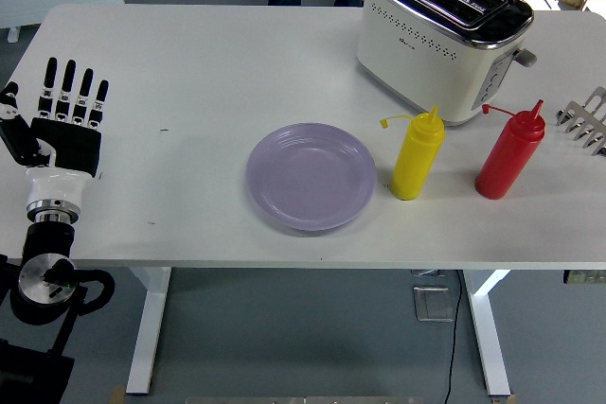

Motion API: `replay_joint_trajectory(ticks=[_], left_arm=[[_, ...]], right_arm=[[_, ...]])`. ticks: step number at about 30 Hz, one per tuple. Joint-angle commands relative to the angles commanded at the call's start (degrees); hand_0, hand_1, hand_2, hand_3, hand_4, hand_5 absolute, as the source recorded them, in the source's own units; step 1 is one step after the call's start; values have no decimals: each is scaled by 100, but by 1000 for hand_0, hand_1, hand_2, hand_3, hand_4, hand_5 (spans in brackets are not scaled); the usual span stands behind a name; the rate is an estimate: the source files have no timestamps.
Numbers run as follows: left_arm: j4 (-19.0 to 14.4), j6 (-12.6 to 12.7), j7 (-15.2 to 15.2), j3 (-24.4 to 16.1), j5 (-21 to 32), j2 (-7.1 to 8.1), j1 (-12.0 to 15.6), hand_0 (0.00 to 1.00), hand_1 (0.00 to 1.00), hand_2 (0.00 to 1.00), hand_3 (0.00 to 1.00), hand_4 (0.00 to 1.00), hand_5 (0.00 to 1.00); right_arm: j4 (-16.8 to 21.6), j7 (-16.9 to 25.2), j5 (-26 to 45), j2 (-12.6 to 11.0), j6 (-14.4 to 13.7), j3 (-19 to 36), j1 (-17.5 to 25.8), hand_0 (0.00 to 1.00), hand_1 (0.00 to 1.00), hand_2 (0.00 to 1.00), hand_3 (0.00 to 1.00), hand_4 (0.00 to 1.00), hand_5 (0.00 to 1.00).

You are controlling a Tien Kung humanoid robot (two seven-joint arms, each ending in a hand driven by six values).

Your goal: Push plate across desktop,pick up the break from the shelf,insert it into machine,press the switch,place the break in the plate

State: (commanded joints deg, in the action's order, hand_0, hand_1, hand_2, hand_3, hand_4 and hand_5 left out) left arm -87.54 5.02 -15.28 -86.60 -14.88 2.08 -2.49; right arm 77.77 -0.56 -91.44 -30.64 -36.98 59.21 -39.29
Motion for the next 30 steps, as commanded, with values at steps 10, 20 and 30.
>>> replay_joint_trajectory(ticks=[10, 20, 30], left_arm=[[-38, -11, 13, -239, -1, 6, 207, 868, 878, 874, 780, 536, 998], [-29, -7, 10, -289, -15, 5, 198, 867, 877, 873, 782, 535, 998], [4, -4, 6, -247, -19, -2, 175, 867, 877, 874, 783, 535, 998]], right_arm=[[-950, -127, 481, 519, 0, -683, -872, 400, 409, 440, 500, 225, 21], [-1763, -725, 1125, 1158, 0, -854, -1601, 400, 402, 437, 496, 224, 19], [-2365, -1013, 1351, 1748, 0, -1031, -2041, 399, 402, 435, 495, 224, 15]])
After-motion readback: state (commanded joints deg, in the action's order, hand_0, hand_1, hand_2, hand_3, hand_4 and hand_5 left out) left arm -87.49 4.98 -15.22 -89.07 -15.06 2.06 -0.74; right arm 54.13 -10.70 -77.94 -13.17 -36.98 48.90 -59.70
